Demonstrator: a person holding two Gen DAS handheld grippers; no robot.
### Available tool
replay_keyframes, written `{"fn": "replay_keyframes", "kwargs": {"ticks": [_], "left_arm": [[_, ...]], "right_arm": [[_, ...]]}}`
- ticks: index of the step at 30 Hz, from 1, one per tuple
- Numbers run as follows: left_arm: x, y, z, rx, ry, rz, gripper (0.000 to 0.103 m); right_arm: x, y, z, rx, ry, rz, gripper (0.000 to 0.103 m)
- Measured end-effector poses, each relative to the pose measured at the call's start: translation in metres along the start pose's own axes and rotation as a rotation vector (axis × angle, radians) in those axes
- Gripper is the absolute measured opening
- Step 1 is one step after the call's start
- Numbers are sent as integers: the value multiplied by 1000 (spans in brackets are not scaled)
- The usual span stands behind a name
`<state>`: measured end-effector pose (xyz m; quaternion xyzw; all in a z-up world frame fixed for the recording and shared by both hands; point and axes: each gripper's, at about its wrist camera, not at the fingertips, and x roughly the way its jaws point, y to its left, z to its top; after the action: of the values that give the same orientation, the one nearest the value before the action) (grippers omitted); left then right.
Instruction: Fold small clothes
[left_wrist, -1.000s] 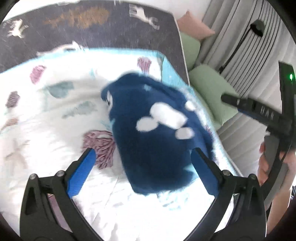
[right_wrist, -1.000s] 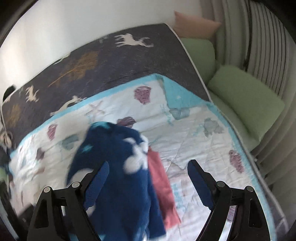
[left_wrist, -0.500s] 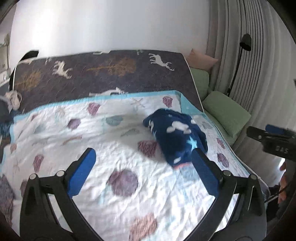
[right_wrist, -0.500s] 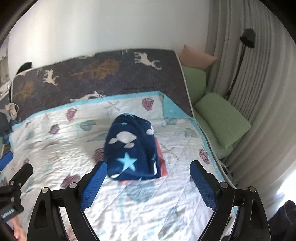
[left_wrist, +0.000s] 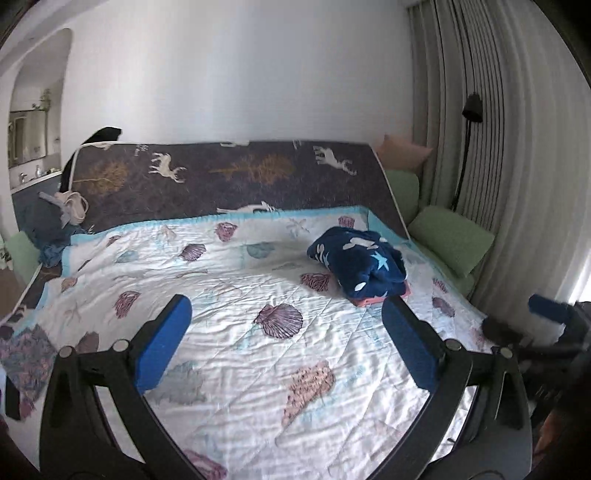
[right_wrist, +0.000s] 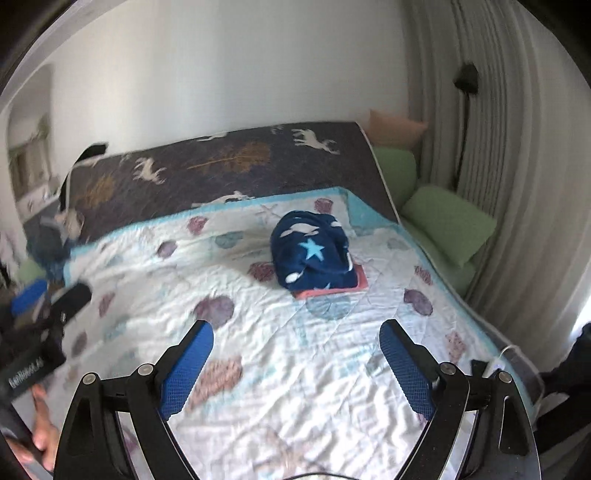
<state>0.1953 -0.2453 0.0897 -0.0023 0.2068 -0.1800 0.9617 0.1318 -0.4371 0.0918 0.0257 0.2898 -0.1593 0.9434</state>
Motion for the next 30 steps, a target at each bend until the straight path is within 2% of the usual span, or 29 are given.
{"fn": "replay_keyframes", "kwargs": {"ticks": [6,11,15,20,30], "left_arm": [[-43,3,-29,0,-39,5,102],[-57,2,-46,7,-53,38,102],[-64,5,-56,-13,-85,49,102],[-57,3,-63,-10,-33,31,102],[-46,-2,-69,8,-7,74,102]], "right_arm": [[-39,33,-47,-51,-95,-17,93],[-48,47,-68,-90,-111,-25,93],[-53,44,-75,-74,-136,-38,93],[-52,39,-79,-63,-134,-43,93],[-43,41,-84,-71,-106,-56,93]]}}
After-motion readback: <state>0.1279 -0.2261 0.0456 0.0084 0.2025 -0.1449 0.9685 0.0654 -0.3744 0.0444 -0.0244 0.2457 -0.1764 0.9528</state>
